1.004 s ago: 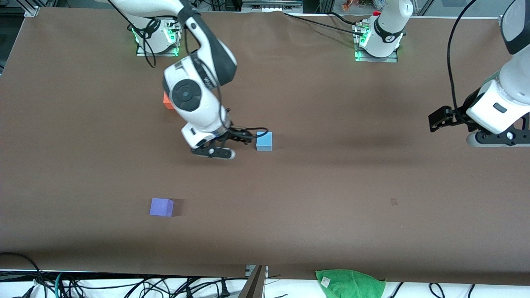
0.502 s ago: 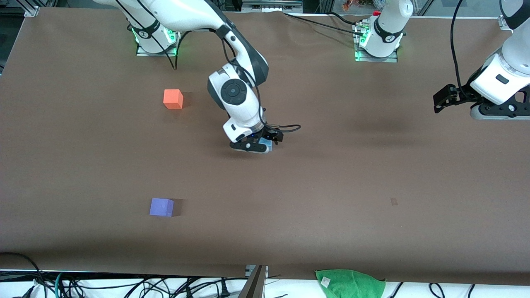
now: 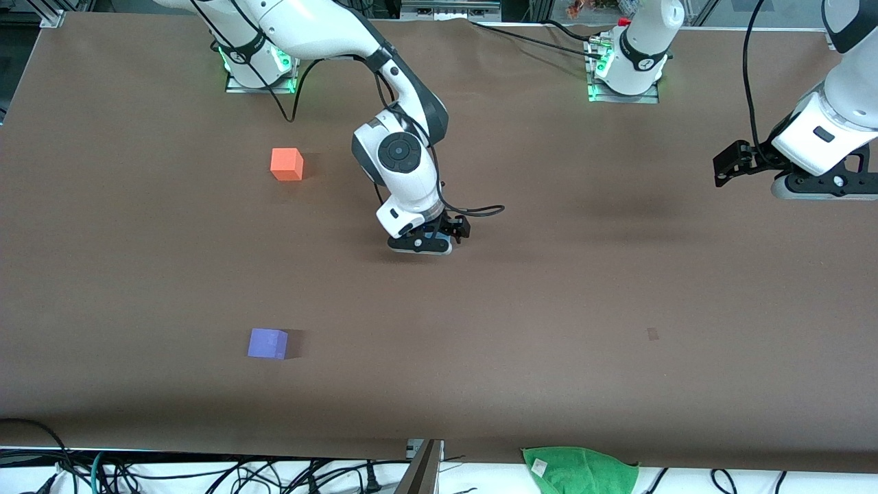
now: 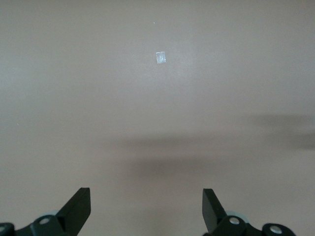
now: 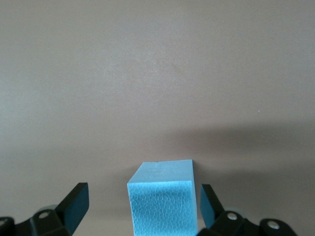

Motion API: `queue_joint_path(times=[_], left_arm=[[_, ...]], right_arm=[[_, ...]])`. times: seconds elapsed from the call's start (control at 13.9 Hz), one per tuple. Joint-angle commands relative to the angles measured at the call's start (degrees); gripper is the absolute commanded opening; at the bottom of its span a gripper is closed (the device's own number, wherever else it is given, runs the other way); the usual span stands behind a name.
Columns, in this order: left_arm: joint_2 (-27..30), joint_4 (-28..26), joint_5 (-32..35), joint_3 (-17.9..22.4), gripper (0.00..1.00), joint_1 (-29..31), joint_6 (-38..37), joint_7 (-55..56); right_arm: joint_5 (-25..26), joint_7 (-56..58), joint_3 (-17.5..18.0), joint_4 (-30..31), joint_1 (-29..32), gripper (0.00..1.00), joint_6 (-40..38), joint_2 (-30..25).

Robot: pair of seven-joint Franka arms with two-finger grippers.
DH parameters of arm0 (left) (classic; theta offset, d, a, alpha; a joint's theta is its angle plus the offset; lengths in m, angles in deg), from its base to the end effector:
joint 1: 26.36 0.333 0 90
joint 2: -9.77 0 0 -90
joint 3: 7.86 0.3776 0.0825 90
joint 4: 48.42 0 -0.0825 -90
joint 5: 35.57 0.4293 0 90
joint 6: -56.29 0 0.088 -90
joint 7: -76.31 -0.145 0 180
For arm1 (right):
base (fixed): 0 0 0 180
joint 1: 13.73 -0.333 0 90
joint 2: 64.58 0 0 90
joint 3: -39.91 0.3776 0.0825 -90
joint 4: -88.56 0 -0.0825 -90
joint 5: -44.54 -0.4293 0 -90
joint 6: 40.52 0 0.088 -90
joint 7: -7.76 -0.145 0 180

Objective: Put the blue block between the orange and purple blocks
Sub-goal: 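Close the right gripper on the light-blue cube and lift it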

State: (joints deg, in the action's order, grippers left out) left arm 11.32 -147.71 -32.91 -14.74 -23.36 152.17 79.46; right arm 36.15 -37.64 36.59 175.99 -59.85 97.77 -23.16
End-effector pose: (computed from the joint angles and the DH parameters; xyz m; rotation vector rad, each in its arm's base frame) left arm 0.5911 -0.0346 0.5889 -3.0899 0.0281 0.0457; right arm 0.5850 0.5583 0.2288 -2.9679 0.1916 -0.1065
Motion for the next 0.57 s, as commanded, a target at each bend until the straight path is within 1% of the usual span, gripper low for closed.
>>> queue_joint_path(times=[0.0,0.22,0.29,0.36,0.43,0.5], left_arm=[[0.12,-0.03,-4.40,-0.15,1.00,0.42,-0.61,-1.40],[0.04,0.06,-5.48,0.11,1.00,0.51,-1.32,-1.31],[0.04,0.06,-5.39,0.20,1.00,0.51,-1.32,-1.13],[0.12,0.06,-5.39,0.11,1.00,0.51,-1.32,-0.78],[0.12,0.06,-5.13,-0.06,1.00,0.51,-1.32,-0.69],[0.12,0.14,-4.86,-0.15,1.00,0.51,-1.32,-0.69]], right_arm=[[0.92,-2.05,-0.37,-0.86,-0.37,1.00,0.05,2.25],[1.01,-2.85,-0.37,-0.69,-0.46,0.99,0.84,3.49],[1.01,-3.63,-0.37,-0.69,-0.46,0.96,0.76,3.58],[1.01,-3.73,-0.37,-0.69,-0.46,0.85,0.76,3.58],[0.92,-3.03,-0.37,-0.78,-0.20,0.68,0.76,3.49],[0.92,-2.33,-0.37,-0.95,0.32,0.47,0.67,3.23]])
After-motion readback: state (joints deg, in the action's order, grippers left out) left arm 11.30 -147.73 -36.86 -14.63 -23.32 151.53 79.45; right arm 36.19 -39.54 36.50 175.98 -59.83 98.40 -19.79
